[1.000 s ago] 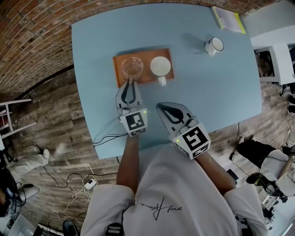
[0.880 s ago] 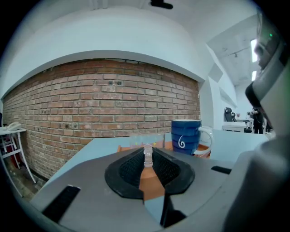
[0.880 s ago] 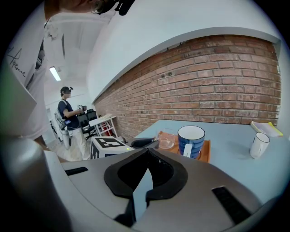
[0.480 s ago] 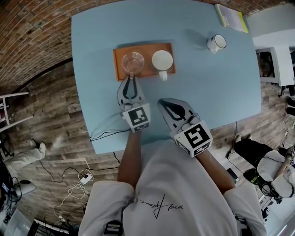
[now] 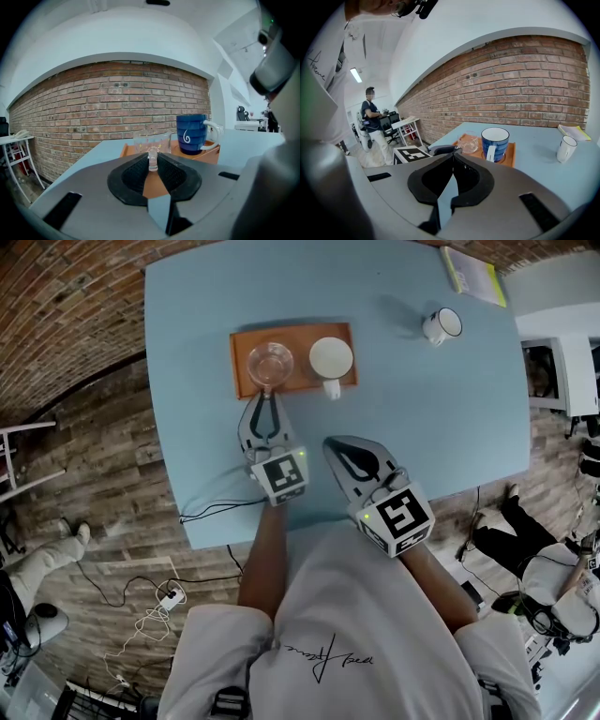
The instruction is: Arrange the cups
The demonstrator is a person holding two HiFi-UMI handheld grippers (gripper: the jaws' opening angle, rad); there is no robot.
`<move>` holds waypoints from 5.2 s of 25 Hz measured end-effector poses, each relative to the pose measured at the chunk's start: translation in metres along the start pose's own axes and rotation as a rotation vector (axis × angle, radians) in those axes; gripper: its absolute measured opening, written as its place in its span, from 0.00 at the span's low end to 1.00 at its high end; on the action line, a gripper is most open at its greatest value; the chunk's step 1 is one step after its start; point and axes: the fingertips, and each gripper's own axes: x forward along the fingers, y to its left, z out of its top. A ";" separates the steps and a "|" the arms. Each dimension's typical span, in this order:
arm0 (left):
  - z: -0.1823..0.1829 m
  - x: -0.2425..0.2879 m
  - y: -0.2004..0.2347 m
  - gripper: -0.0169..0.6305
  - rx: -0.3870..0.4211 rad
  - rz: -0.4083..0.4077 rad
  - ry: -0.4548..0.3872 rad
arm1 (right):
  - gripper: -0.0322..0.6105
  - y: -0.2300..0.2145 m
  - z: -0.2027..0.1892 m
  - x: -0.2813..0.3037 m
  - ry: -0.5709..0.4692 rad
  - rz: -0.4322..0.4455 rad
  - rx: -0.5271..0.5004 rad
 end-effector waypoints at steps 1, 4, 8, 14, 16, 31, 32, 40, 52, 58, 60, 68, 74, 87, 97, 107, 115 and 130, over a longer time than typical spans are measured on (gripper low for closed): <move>0.000 0.000 0.000 0.11 0.005 0.001 0.000 | 0.08 0.000 0.000 0.000 -0.001 0.000 0.001; 0.000 -0.001 -0.001 0.11 0.018 0.005 -0.002 | 0.08 0.001 0.000 -0.001 -0.004 0.000 0.001; -0.002 -0.003 -0.001 0.12 0.017 -0.002 -0.001 | 0.08 0.002 -0.001 -0.001 -0.005 -0.002 0.003; -0.005 -0.006 -0.004 0.13 0.019 -0.030 0.007 | 0.08 0.006 -0.001 0.000 -0.014 -0.002 0.008; -0.005 -0.006 -0.006 0.13 0.024 -0.040 0.006 | 0.08 0.007 -0.001 0.000 -0.019 -0.004 0.009; -0.005 -0.008 -0.015 0.13 0.014 -0.044 0.011 | 0.08 0.007 -0.001 -0.003 -0.023 -0.013 0.016; -0.005 -0.008 -0.017 0.13 0.015 -0.047 0.012 | 0.08 0.007 -0.001 -0.003 -0.023 -0.013 0.016; -0.007 -0.008 -0.015 0.13 0.016 -0.045 0.017 | 0.08 0.003 0.000 -0.004 -0.027 -0.019 0.020; 0.003 -0.032 -0.005 0.15 0.040 -0.083 -0.005 | 0.08 0.009 0.004 -0.005 -0.057 -0.021 0.035; 0.010 -0.046 -0.001 0.15 0.034 -0.101 0.002 | 0.08 0.012 0.004 -0.008 -0.081 -0.036 0.058; 0.012 -0.051 -0.002 0.15 0.034 -0.116 -0.003 | 0.08 0.013 0.003 -0.009 -0.089 -0.045 0.065; 0.022 -0.071 -0.001 0.12 0.039 -0.160 0.001 | 0.08 0.013 0.010 -0.014 -0.135 -0.076 0.082; 0.035 -0.080 0.005 0.09 0.008 -0.182 0.000 | 0.08 0.013 0.015 -0.018 -0.169 -0.100 0.088; 0.066 -0.105 -0.001 0.04 -0.044 -0.295 -0.026 | 0.08 0.018 0.019 -0.034 -0.211 -0.148 0.084; 0.078 -0.120 -0.012 0.04 -0.047 -0.395 -0.008 | 0.08 0.026 0.028 -0.044 -0.254 -0.180 0.078; 0.114 -0.134 -0.015 0.04 -0.114 -0.453 -0.057 | 0.08 0.033 0.043 -0.059 -0.321 -0.217 0.062; 0.108 -0.134 -0.013 0.04 -0.103 -0.475 -0.039 | 0.08 0.035 0.045 -0.056 -0.326 -0.225 0.060; 0.109 -0.137 -0.013 0.04 -0.104 -0.483 -0.053 | 0.08 0.039 0.046 -0.058 -0.326 -0.224 0.054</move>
